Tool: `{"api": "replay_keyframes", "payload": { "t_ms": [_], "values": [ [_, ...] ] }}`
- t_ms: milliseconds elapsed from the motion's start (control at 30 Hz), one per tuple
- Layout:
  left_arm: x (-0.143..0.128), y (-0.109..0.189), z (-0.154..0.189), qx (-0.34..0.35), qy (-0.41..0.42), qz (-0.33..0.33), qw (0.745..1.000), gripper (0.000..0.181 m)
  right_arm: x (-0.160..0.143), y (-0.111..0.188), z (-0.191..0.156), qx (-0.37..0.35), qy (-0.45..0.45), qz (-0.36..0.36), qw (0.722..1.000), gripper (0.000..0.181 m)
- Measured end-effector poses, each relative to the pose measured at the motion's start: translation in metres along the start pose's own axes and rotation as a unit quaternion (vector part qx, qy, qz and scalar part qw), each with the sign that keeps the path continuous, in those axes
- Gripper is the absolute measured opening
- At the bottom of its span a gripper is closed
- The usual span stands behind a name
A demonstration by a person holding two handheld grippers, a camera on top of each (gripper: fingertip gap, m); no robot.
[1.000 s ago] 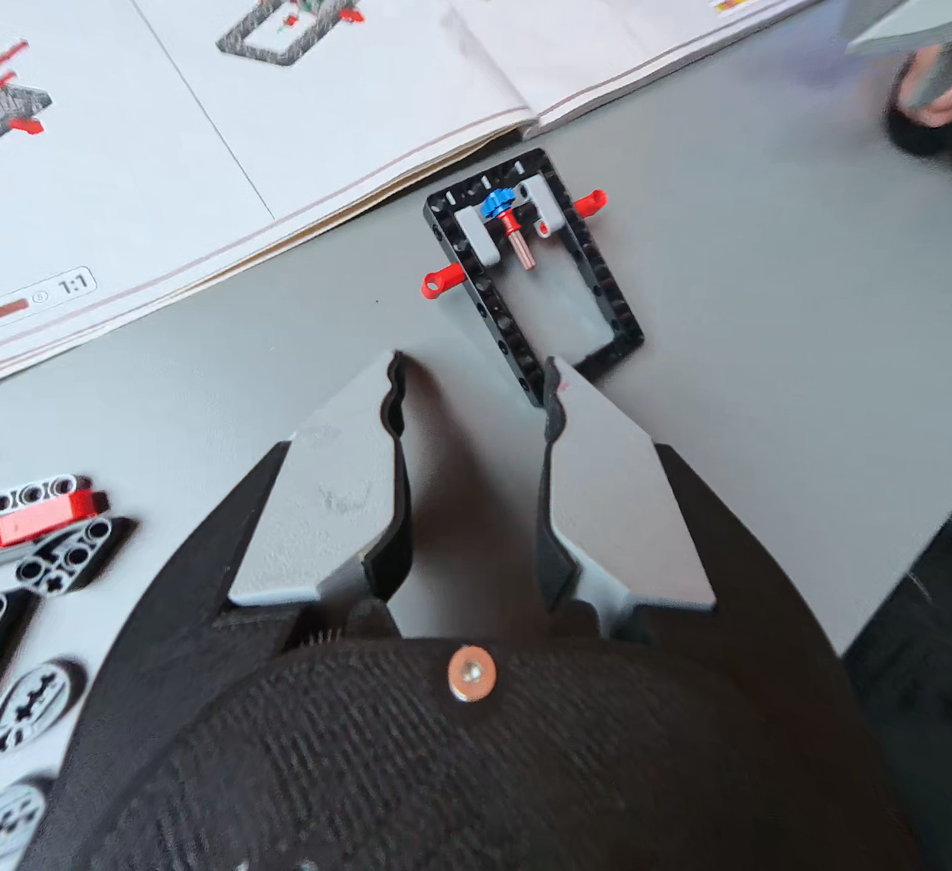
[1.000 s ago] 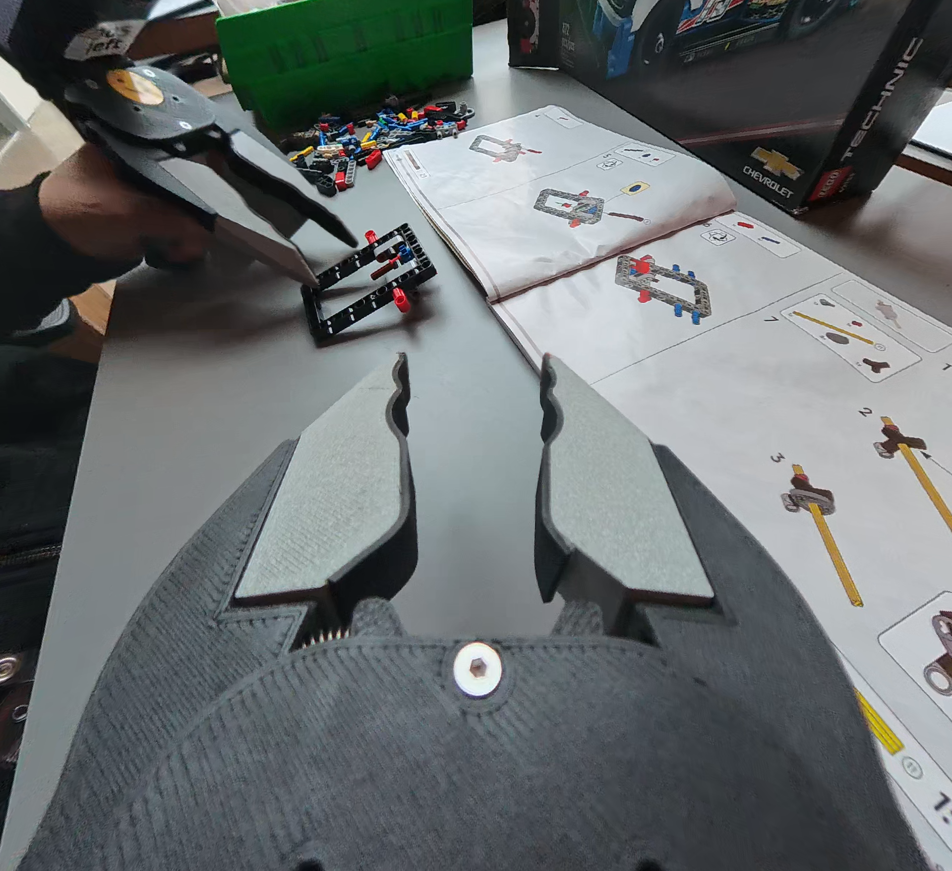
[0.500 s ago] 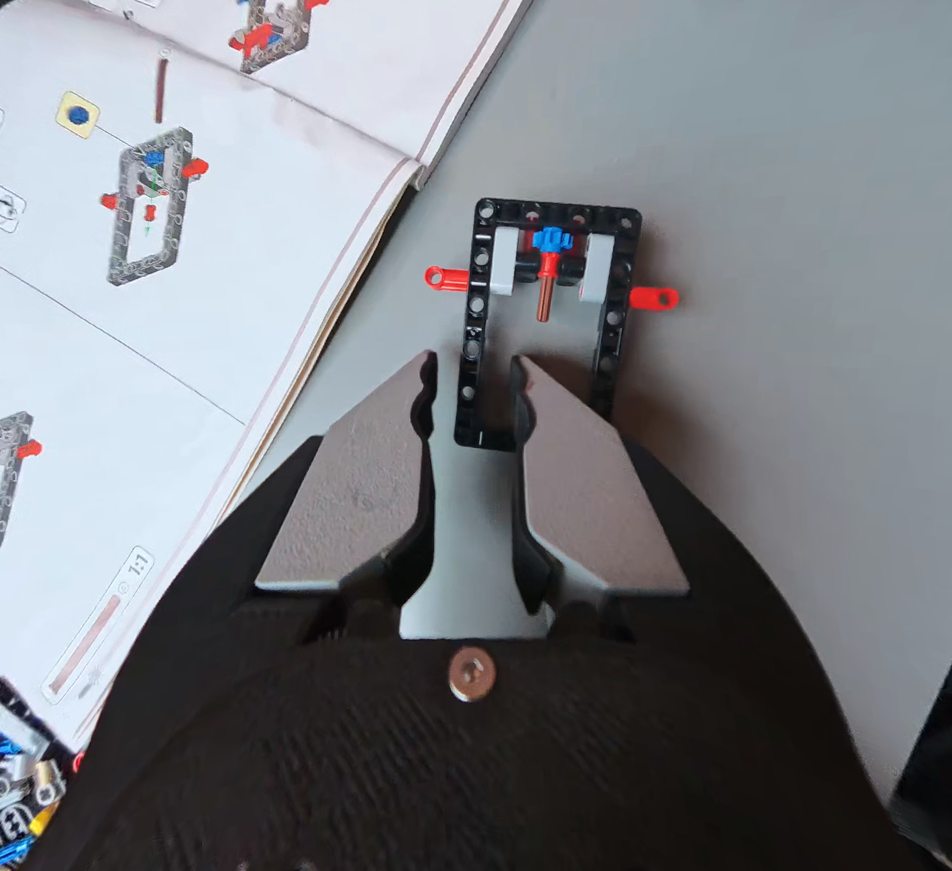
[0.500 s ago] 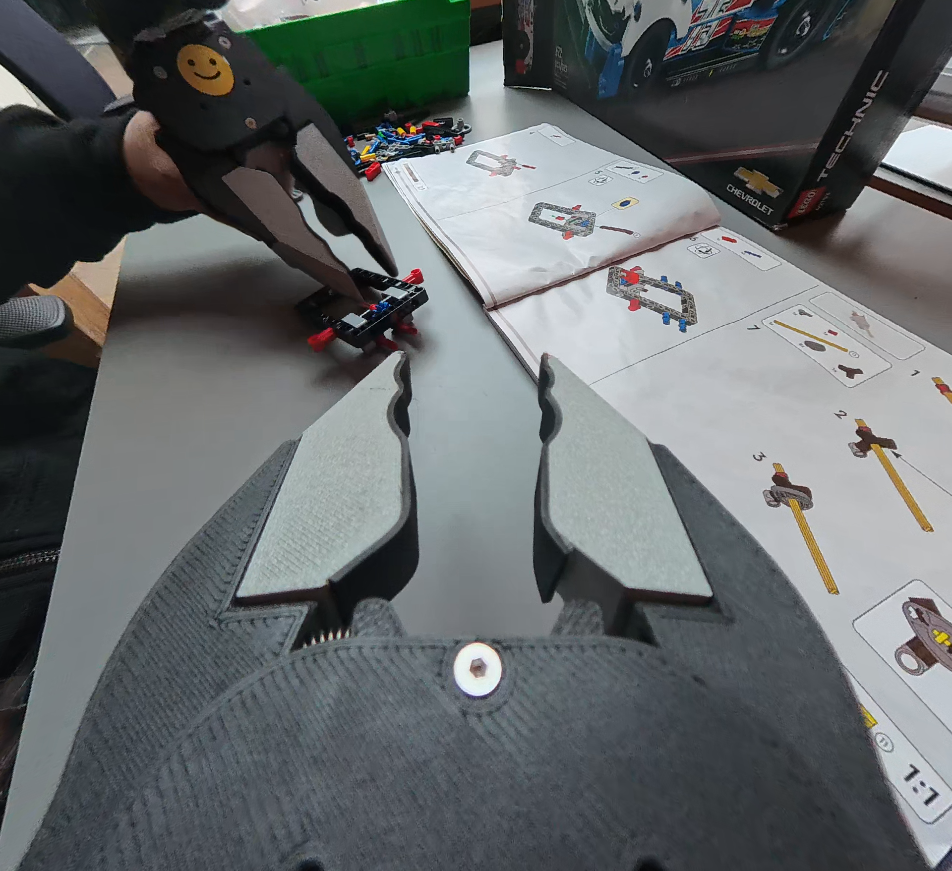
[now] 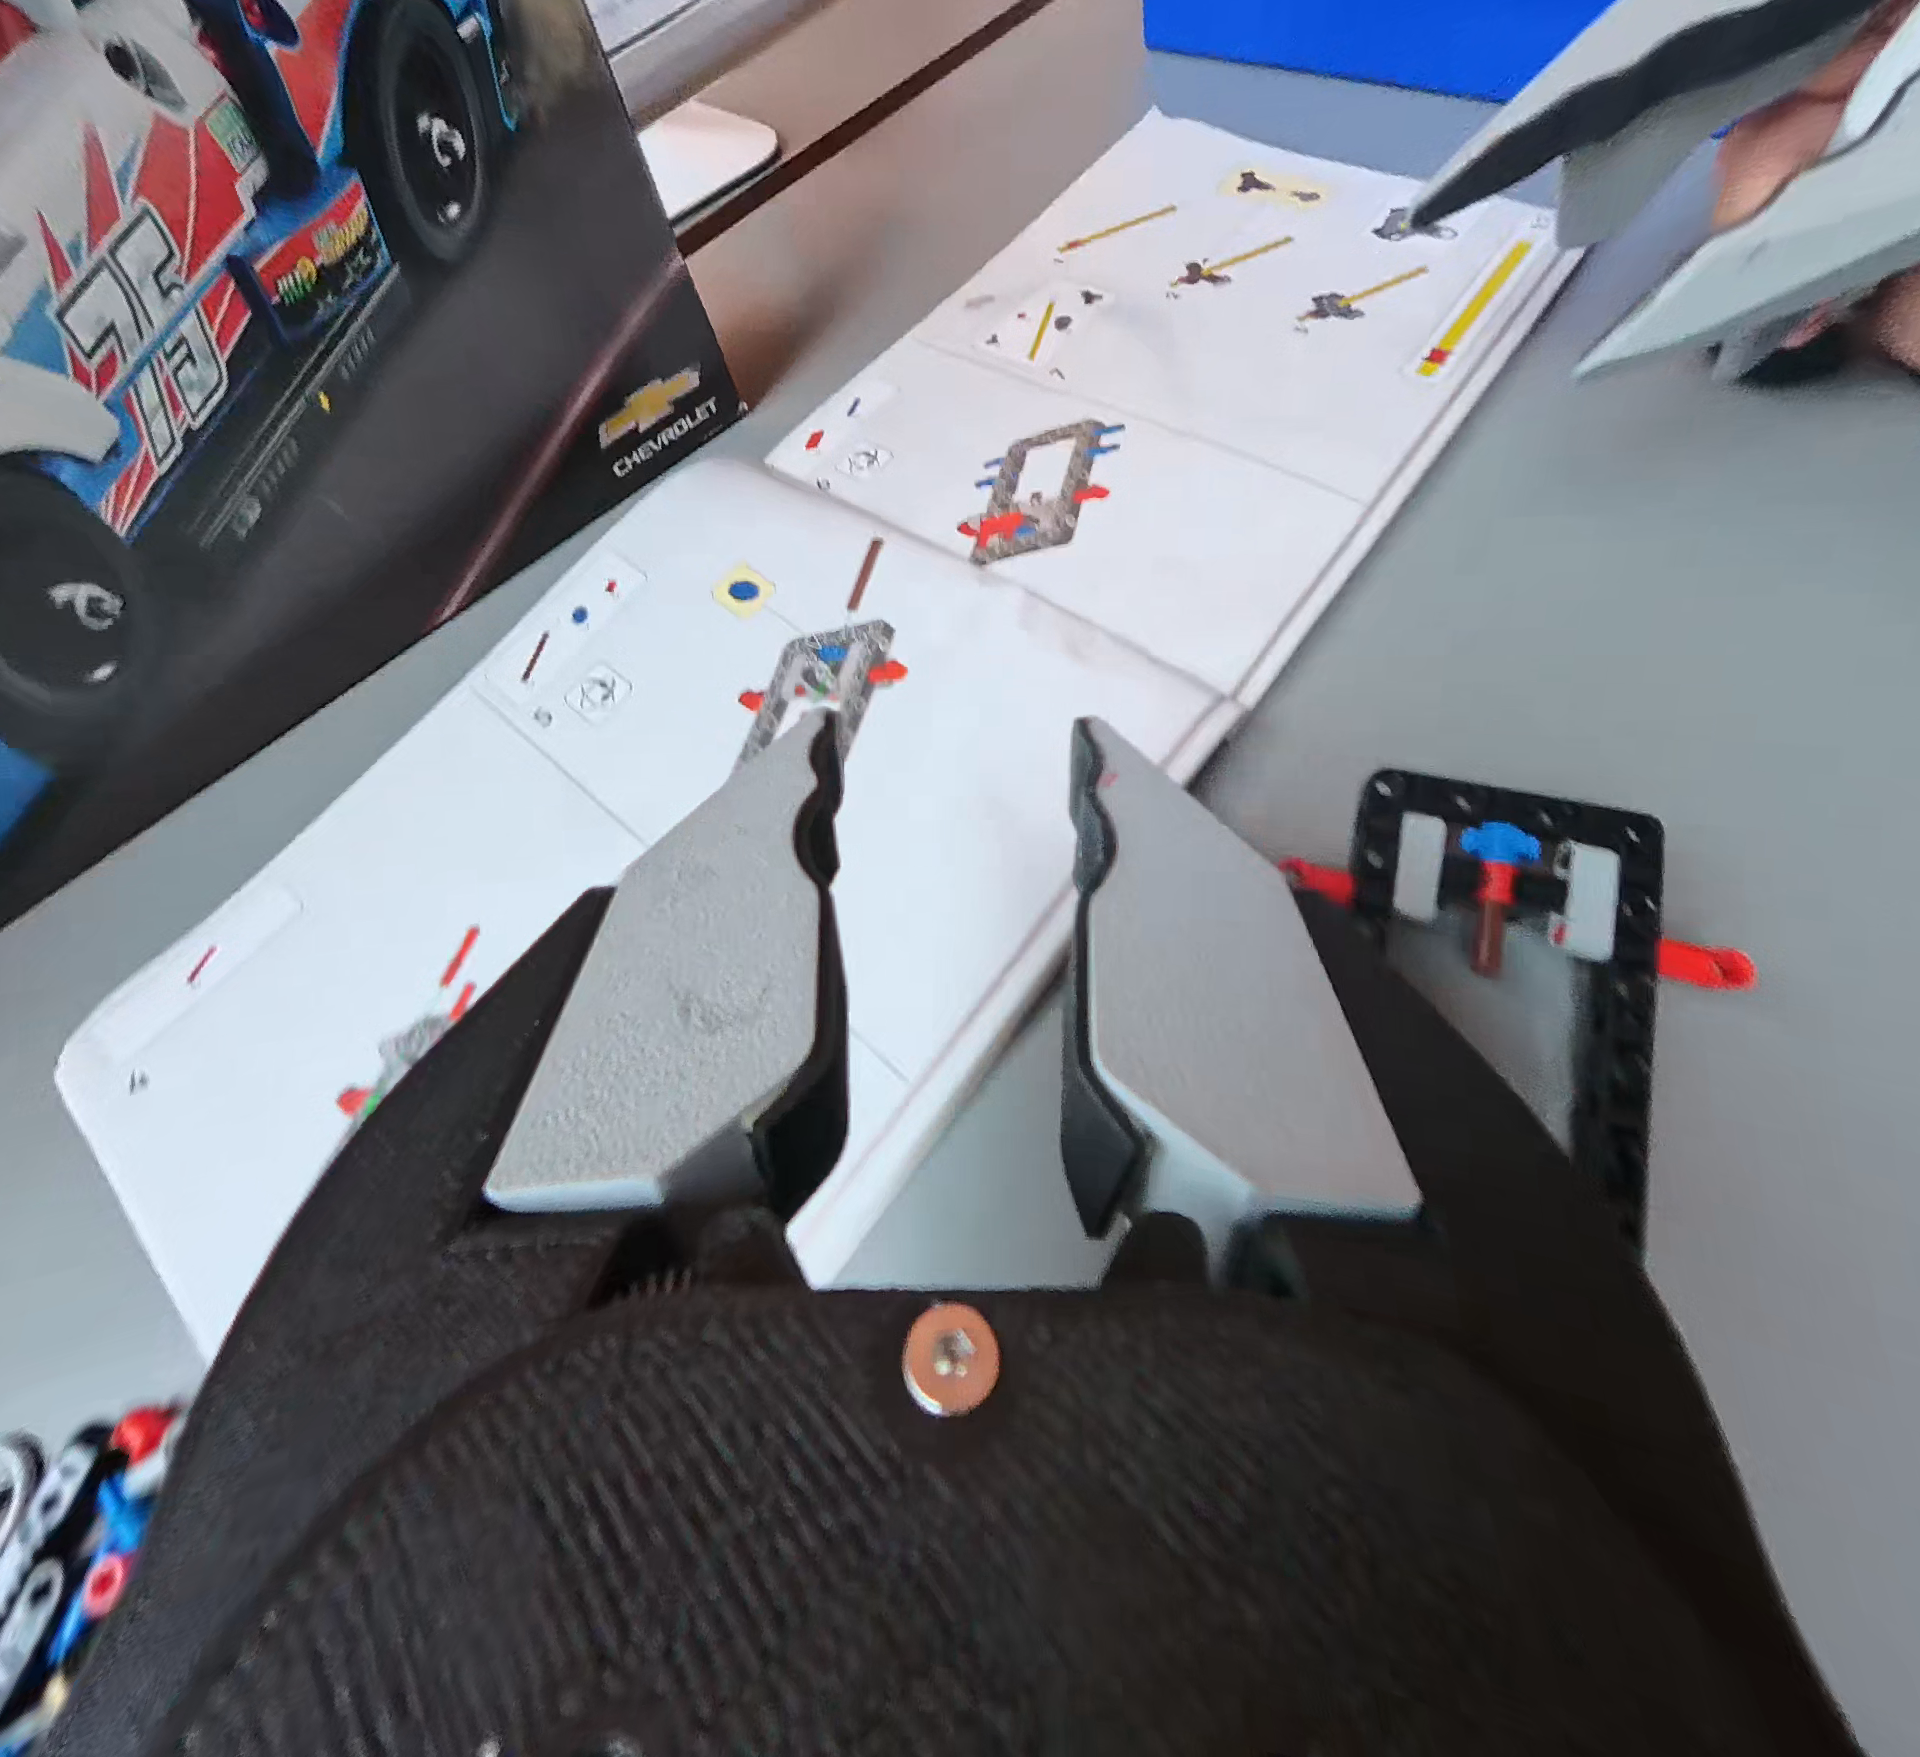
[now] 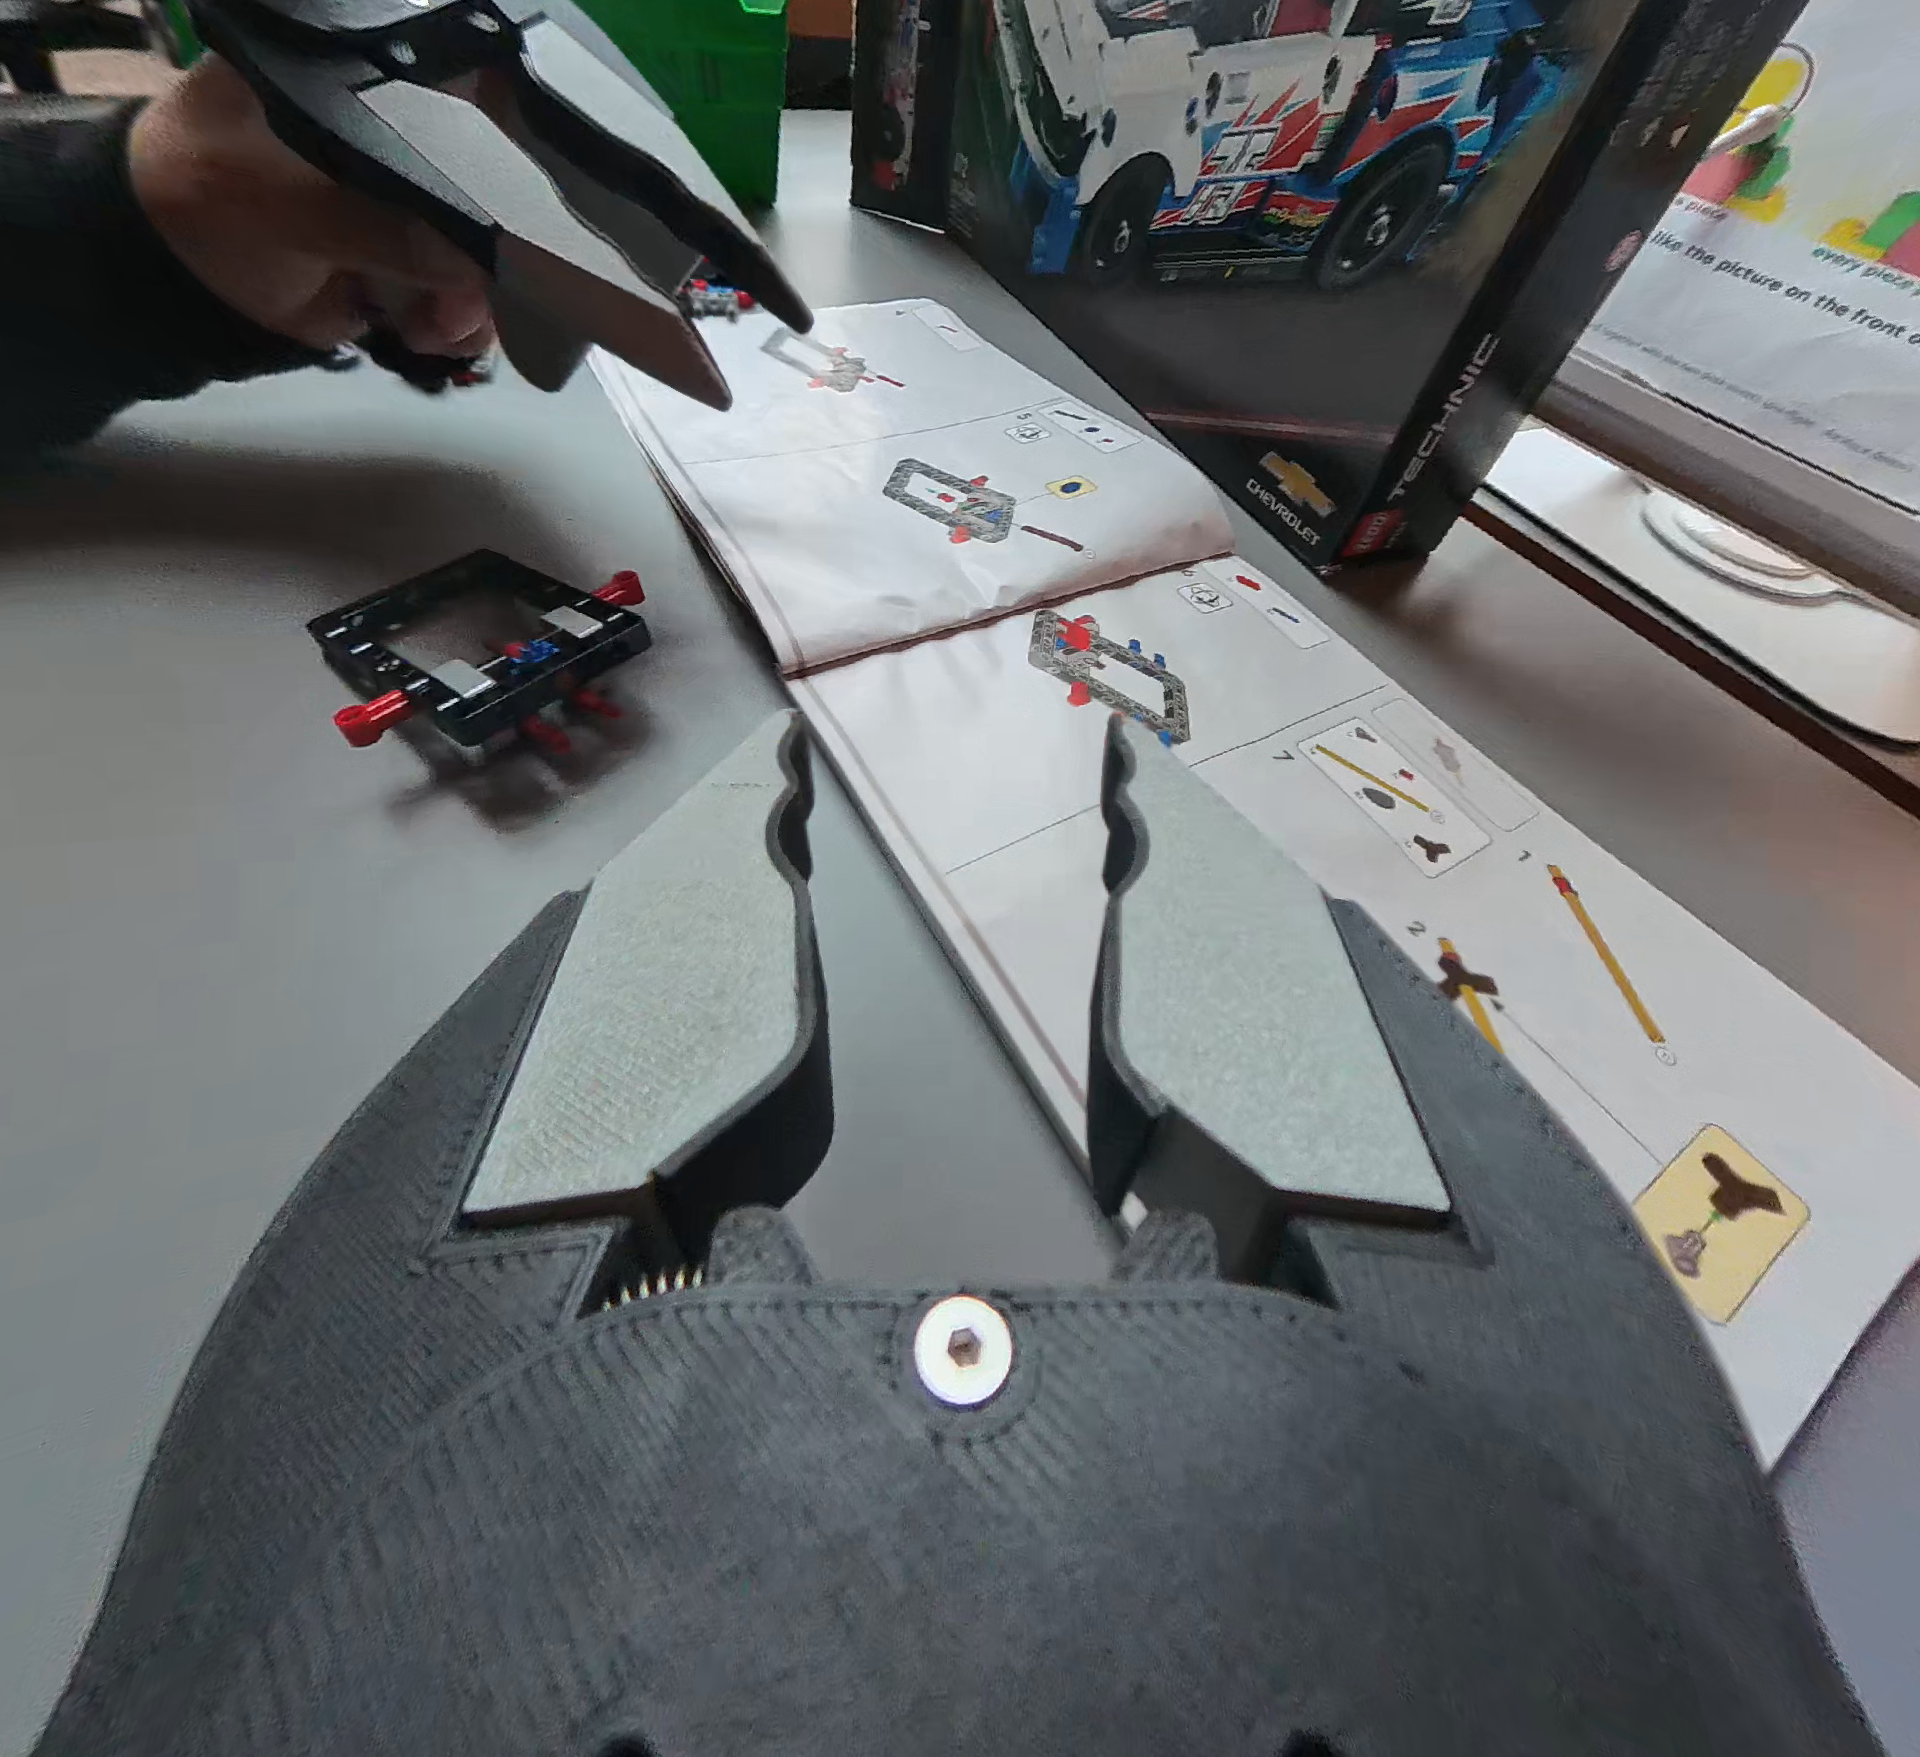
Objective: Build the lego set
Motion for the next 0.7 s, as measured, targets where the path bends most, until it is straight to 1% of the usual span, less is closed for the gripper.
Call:
{"api": "replay_keyframes", "payload": {
  "t_ms": [100, 133, 167, 233, 333, 400, 567, 700],
  "values": [
    [0.003, -0.013, -0.008, -0.001, -0.009, 0.016, 1.000, 0.039, 0.000, -0.006, 0.007, 0.010, -0.020, 0.002, 1.000, 0.056],
    [0.001, -0.015, -0.008, 0.000, -0.003, 0.017, 1.000, 0.036, 0.000, -0.009, 0.009, 0.012, -0.026, 0.005, 1.000, 0.056],
    [-0.002, -0.016, -0.007, -0.011, 0.011, 0.013, 1.000, 0.037, 0.000, -0.011, 0.013, 0.014, -0.029, 0.009, 0.999, 0.056],
    [-0.004, -0.015, -0.004, -0.021, 0.029, 0.007, 0.999, 0.037, 0.002, -0.016, 0.019, 0.014, -0.031, 0.019, 0.999, 0.055],
    [-0.007, -0.011, -0.005, 0.000, 0.029, -0.005, 1.000, 0.030, 0.002, -0.024, 0.029, 0.014, -0.043, 0.022, 0.999, 0.055],
    [-0.009, -0.012, -0.007, 0.006, 0.042, -0.016, 0.999, 0.028, 0.002, -0.026, 0.033, 0.012, -0.047, 0.026, 0.998, 0.054],
    [-0.017, -0.018, -0.005, -0.029, 0.087, -0.037, 0.995, 0.028, 0.002, -0.029, 0.042, 0.011, -0.055, 0.037, 0.998, 0.054],
    [-0.015, -0.017, -0.004, -0.022, 0.085, -0.037, 0.995, 0.025, 0.002, -0.030, 0.047, 0.015, -0.062, 0.048, 0.997, 0.056]
  ]
}}
Point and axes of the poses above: each gripper's, where its closed fingertips meet, y back along the fingers, x out of its top, z = x × y across the jaws, the point moved 10 cm from there along y, back along the fingers, and after that the axes turned 15 degrees about z, right-handed, at the moved point
